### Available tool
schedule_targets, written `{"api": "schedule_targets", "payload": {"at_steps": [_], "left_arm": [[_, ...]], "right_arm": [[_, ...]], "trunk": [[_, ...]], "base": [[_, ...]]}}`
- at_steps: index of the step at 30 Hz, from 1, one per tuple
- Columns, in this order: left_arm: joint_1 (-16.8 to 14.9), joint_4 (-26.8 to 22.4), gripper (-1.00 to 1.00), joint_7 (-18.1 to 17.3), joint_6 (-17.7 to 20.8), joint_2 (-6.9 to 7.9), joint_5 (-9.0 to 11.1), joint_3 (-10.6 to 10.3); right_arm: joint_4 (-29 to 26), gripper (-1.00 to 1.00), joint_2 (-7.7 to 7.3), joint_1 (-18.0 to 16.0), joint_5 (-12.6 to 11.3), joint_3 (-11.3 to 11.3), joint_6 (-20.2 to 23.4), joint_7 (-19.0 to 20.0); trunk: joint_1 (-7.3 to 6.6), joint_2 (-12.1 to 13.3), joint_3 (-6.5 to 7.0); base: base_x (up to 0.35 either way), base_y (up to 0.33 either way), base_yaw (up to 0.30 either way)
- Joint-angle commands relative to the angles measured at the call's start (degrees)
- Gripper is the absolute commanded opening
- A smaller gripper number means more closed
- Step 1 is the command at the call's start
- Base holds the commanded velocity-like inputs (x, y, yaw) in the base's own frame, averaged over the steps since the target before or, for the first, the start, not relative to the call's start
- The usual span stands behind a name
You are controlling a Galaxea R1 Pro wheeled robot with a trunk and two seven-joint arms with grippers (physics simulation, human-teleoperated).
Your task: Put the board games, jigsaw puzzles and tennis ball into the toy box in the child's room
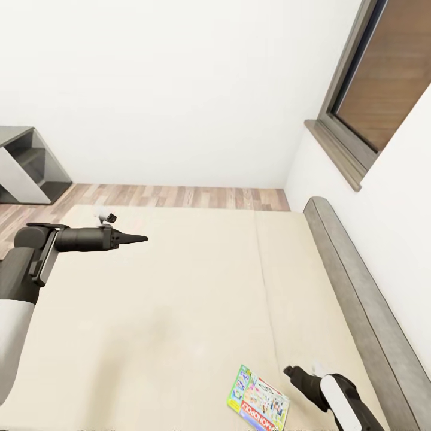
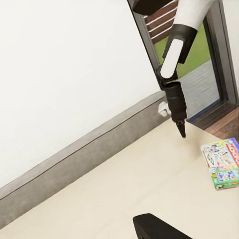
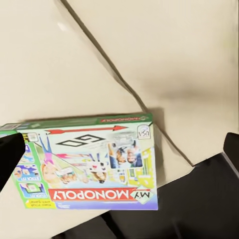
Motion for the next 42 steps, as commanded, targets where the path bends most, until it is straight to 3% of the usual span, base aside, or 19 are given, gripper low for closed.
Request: {"api": "schedule_targets", "payload": {"at_steps": [1,24,36,42], "left_arm": [[-0.04,0.01,1.0,-0.22,0.61,0.02,-0.02,-0.03],[-0.04,0.03,1.0,-0.22,0.2,0.02,-0.07,-0.03],[0.02,0.03,1.0,-0.22,0.09,0.02,-0.06,-0.03],[0.03,0.07,1.0,-0.22,0.08,0.02,-0.07,-0.03]], "right_arm": [[0.01,1.0,-0.02,-0.02,-0.62,-0.13,0.16,-0.5],[0.42,1.0,0.17,-0.01,-0.58,-0.6,0.16,-0.19],[0.47,1.0,0.05,0.0,-0.17,-0.6,0.16,5.91],[0.48,1.0,0.05,0.01,-0.04,-0.6,0.16,6.9]], "trunk": [[0.03,-0.11,-0.19],[0.03,-0.11,-2.35],[0.03,-0.11,-3.48],[0.03,-0.11,-4.04]], "base": [[0.0,0.0,0.0],[0.0,0.0,0.0],[0.0,0.0,0.0],[0.0,0.0,0.0]]}}
